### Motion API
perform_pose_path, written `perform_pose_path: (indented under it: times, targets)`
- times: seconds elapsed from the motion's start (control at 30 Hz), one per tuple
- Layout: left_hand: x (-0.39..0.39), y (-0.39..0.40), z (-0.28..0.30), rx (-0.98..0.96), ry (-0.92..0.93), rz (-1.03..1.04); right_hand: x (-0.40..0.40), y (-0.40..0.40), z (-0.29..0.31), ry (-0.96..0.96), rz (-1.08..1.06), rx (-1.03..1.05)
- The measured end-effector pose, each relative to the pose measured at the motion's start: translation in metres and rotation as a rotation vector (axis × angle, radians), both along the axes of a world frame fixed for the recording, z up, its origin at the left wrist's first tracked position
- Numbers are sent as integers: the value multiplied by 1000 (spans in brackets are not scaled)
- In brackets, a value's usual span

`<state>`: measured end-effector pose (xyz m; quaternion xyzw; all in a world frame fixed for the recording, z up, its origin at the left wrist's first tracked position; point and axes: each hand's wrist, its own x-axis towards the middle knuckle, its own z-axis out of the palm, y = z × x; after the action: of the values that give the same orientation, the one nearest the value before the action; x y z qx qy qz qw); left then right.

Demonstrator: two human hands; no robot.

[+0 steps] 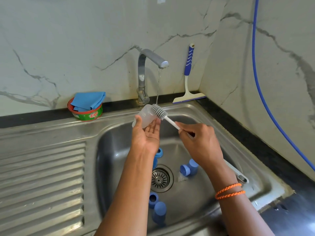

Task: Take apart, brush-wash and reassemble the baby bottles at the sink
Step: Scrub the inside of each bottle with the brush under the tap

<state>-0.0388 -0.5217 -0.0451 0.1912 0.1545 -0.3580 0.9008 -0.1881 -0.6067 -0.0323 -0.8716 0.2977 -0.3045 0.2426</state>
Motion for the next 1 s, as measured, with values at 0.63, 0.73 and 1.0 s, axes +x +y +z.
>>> perform_pose_path:
  times: [0.63, 0.73, 1.0]
  targets:
    - [-7, -6, -3, 23, -71, -146, 5, -7, 1, -84, -43, -45]
    - [-6, -6, -1, 18, -51, -83, 3, -5, 1, -119, 55, 4]
    - [-10, -8, -1, -6, -44, -102, 2, -10, 0, -95, -61, -17]
